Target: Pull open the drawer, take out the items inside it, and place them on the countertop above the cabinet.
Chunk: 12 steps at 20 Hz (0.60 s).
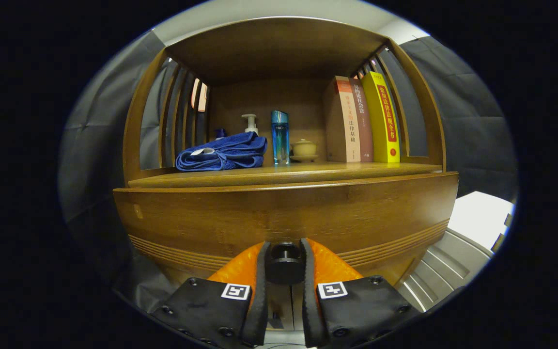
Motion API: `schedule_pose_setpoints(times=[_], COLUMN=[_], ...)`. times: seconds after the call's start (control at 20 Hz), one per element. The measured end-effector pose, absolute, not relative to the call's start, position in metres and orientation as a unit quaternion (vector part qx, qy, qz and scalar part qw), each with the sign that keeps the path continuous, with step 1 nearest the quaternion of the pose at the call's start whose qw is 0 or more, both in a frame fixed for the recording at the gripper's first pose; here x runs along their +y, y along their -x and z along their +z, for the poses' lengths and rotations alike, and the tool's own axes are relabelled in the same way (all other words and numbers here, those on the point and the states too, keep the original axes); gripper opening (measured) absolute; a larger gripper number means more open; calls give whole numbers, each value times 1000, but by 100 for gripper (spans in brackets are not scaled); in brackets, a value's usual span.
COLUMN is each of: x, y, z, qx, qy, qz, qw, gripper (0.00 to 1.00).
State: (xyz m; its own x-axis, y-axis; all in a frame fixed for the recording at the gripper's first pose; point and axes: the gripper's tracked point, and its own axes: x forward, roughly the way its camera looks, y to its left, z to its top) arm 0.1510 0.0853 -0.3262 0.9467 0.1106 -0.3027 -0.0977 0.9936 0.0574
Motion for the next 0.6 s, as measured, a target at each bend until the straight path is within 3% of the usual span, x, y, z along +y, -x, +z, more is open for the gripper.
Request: schedule_pose_setpoints(times=[0.6], x=[72], y=[-61], z=[-294], qx=[190], qy=[-51], qz=[51], qw=[979], gripper=[37])
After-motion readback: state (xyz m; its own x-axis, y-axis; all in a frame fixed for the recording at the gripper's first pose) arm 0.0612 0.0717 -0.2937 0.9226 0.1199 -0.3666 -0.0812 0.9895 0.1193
